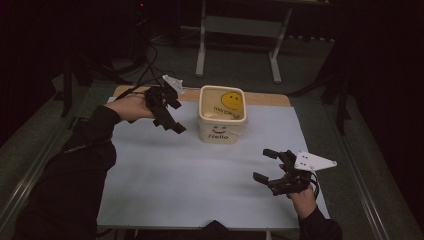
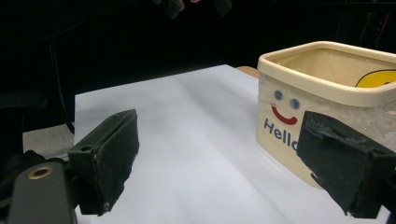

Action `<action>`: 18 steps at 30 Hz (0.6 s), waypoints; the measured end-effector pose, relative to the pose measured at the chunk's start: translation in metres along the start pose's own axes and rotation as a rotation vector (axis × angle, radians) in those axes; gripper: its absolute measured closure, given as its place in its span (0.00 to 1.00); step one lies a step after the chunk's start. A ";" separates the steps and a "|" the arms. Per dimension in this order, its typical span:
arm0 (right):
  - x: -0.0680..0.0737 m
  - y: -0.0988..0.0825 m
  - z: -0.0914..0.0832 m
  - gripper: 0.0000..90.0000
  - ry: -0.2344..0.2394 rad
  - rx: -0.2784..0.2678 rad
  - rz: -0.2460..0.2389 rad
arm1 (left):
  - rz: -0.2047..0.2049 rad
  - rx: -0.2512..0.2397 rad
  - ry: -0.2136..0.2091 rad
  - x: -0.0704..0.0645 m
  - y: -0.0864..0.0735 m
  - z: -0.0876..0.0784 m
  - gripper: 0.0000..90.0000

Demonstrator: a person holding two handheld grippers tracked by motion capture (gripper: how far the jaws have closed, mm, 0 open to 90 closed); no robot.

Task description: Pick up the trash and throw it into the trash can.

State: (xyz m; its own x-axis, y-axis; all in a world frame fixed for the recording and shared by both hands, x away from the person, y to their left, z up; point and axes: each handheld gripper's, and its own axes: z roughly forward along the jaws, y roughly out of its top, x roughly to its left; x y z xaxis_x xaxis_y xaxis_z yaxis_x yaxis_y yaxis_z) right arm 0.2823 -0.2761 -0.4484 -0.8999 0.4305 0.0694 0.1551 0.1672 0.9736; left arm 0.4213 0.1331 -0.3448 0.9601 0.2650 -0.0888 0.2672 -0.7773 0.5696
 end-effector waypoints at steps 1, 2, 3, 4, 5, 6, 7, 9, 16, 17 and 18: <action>0.000 0.000 0.000 0.14 -0.001 0.000 0.001 | 0.001 0.002 0.002 -0.001 -0.002 0.000 0.01; 0.000 0.000 0.000 0.14 -0.001 0.000 0.000 | -0.004 0.004 0.004 -0.002 -0.004 -0.001 0.01; 0.000 0.000 0.000 0.14 -0.002 0.001 -0.001 | 0.005 0.004 0.018 -0.004 -0.006 -0.003 0.01; 0.000 0.000 0.000 0.14 -0.001 0.001 -0.001 | -0.005 -0.016 0.008 -0.004 -0.009 -0.005 0.01; 0.000 0.000 0.000 0.14 -0.002 0.001 0.000 | -0.020 -0.031 0.000 -0.004 -0.011 -0.007 0.01; 0.000 0.000 0.000 0.14 -0.003 0.001 0.000 | -0.019 -0.032 0.008 -0.005 -0.013 -0.008 0.01; 0.000 0.000 0.000 0.14 -0.003 0.001 0.000 | -0.019 -0.028 0.012 -0.006 -0.016 -0.008 0.01; 0.000 0.000 0.000 0.14 -0.004 0.002 -0.001 | -0.026 -0.034 0.015 -0.009 -0.022 -0.009 0.01; 0.000 0.000 0.001 0.14 -0.005 0.005 -0.004 | -0.040 -0.039 0.037 -0.020 -0.042 -0.007 0.01; 0.001 0.000 0.001 0.14 -0.005 0.006 -0.004 | -0.050 -0.043 0.038 -0.021 -0.044 -0.007 0.01; 0.000 0.000 0.001 0.14 -0.006 0.006 -0.005 | -0.060 -0.051 0.045 -0.023 -0.047 -0.007 0.01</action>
State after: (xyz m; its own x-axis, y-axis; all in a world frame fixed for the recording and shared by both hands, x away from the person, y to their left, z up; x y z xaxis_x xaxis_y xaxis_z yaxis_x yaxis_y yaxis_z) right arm 0.2822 -0.2753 -0.4484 -0.8983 0.4348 0.0637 0.1533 0.1742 0.9727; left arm 0.3861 0.1672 -0.3640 0.9376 0.3365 -0.0873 0.3182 -0.7297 0.6052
